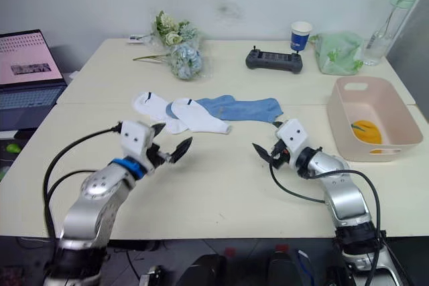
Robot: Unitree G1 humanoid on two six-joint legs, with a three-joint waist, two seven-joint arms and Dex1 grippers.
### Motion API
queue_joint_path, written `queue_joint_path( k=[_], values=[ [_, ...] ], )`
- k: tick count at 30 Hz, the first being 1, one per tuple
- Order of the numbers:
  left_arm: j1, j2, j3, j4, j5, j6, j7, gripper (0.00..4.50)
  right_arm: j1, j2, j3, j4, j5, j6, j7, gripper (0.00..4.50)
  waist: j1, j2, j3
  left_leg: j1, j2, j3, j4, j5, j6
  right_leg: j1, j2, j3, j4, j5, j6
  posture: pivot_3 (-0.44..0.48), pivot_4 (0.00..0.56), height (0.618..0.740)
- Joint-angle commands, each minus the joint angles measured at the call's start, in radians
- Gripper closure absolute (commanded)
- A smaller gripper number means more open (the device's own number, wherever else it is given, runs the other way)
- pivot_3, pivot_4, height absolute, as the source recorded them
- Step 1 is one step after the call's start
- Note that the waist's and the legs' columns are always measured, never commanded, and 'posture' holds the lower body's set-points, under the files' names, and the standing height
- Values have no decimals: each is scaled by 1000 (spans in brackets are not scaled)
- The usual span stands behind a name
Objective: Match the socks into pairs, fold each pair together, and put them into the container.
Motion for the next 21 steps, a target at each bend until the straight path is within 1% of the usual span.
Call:
queue_joint_path(
  k=[1,4,8,11,14,17,21],
  values=[
    [-91,-1,-56,130,51,-29,-27,0,-49,-9,8,-16,14,4,24,23,-2,0,0,0,0,0,0,0,0,0,0,0,0,0,0,0,150,740],
    [-214,-18,-118,331,97,-75,-69,0,-63,-11,10,-27,16,23,28,23,-5,0,0,0,0,0,0,0,0,0,0,0,0,0,0,0,150,740],
    [-310,-42,-166,519,128,-137,-131,0,-57,-16,17,-47,10,37,27,23,-5,0,0,-1,0,0,0,0,0,-1,0,0,0,0,0,0,150,740],
    [-364,-61,-173,632,145,-191,-146,0,-52,-17,18,-65,8,51,21,23,-6,0,0,-1,0,-1,0,0,0,-2,0,-1,0,0,0,0,150,740],
    [-407,-76,-169,723,162,-223,-143,627,-42,-14,12,-87,11,71,8,0,-6,0,0,-1,0,-1,0,0,0,-2,0,-1,1,0,0,0,150,740],
    [-435,-83,-162,787,173,-258,-139,1538,-33,-9,10,-106,15,90,-3,0,-5,0,0,-1,0,-1,0,0,0,-2,0,0,1,0,0,0,150,740],
    [-463,-102,-140,833,163,-280,-133,2878,-21,-3,15,-134,18,106,-12,0,-6,0,0,-1,0,-1,0,0,0,-3,0,0,1,0,0,0,150,740]
  ],
)
